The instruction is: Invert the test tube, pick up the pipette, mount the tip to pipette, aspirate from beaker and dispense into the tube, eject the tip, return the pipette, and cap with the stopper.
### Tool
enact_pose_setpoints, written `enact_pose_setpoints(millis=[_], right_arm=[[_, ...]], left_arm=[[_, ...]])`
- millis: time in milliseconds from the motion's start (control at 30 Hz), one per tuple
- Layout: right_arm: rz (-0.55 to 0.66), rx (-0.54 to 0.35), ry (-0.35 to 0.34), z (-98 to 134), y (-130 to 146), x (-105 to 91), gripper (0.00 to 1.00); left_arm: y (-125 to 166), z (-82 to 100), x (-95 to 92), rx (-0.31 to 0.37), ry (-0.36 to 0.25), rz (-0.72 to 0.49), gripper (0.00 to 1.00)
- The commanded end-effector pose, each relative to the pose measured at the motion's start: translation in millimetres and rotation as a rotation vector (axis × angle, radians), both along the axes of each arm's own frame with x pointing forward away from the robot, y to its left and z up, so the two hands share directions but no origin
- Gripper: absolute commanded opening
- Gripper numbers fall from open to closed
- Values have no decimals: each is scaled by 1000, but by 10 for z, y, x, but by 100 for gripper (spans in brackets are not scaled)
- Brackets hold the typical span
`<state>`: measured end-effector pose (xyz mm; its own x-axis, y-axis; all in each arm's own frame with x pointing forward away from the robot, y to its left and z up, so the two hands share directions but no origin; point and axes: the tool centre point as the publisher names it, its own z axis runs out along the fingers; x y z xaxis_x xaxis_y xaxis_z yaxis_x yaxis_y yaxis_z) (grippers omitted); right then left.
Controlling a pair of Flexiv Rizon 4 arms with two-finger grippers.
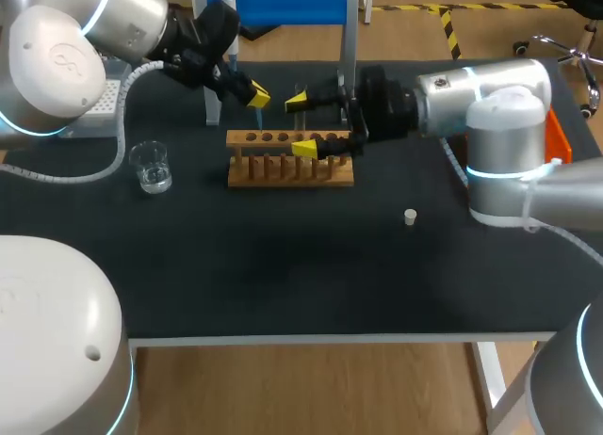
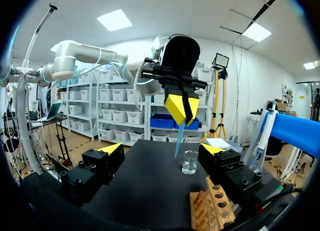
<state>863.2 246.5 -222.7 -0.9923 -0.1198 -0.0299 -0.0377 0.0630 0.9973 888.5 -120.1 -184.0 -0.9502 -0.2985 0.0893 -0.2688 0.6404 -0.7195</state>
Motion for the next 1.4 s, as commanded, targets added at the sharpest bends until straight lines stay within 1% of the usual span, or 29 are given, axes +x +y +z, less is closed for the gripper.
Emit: enact_pose_setpoints(millis=[33, 67, 400, 767, 1133, 1200, 1233, 1267, 1400], right_arm=[[-5, 13, 9, -25, 118, 35, 100], [-6, 21, 20, -17, 134, 38, 100], [-9, 46, 41, 68, 289, 55, 100], [-20, 54, 81, 48, 443, 95, 100], [-29, 56, 85, 40, 554, 143, 100], [-30, 55, 81, 42, 567, 149, 71], [-30, 55, 79, 44, 571, 151, 60], [-30, 55, 78, 45, 574, 154, 45], [-31, 56, 78, 45, 590, 165, 38]], left_arm=[[7, 15, 3, 4, 4, -2, 0], [7, 15, 3, 4, 4, -2, 0], [7, 15, 3, 4, 4, -2, 0], [7, 15, 3, 4, 4, -2, 0], [7, 15, 3, 4, 4, -2, 0], [7, 15, 3, 4, 4, -2, 0], [7, 15, 3, 4, 4, -2, 0], [7, 15, 3, 4, 4, -2, 0], [7, 15, 3, 4, 4, -2, 0]])
